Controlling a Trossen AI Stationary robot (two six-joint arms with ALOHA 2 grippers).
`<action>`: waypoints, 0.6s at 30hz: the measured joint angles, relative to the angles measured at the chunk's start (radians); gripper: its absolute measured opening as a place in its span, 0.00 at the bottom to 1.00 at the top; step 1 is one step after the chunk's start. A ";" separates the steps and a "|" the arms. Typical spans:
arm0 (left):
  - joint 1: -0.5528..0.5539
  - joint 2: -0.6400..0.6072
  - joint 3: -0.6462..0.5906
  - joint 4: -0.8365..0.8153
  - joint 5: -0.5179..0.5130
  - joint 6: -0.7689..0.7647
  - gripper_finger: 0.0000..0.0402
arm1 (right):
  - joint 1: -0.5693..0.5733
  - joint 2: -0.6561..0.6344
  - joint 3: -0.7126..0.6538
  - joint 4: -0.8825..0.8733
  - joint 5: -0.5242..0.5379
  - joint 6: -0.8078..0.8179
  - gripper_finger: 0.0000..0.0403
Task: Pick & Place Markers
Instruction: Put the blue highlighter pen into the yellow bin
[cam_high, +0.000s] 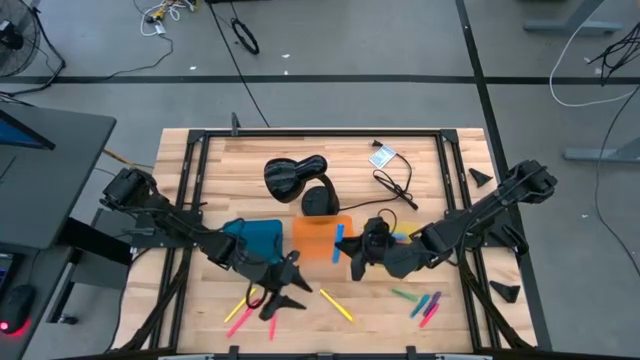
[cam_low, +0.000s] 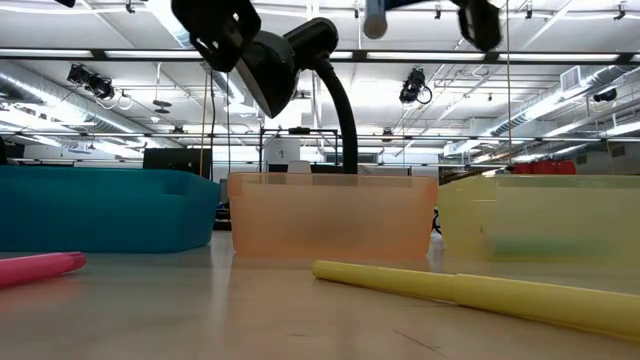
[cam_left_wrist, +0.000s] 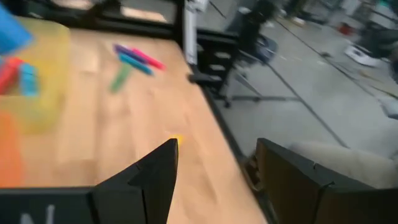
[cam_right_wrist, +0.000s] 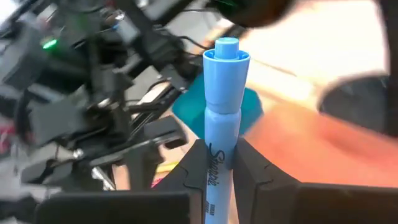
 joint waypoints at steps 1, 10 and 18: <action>0.000 0.000 0.000 -0.004 0.027 0.000 0.55 | 0.004 0.000 0.000 -0.028 0.014 0.073 0.09; 0.000 0.000 0.000 -0.074 0.200 -0.046 0.55 | 0.030 0.000 0.000 -0.266 0.081 0.613 0.09; 0.000 0.000 0.000 -0.165 0.256 -0.045 0.55 | 0.031 0.000 0.000 -0.465 0.086 0.903 0.09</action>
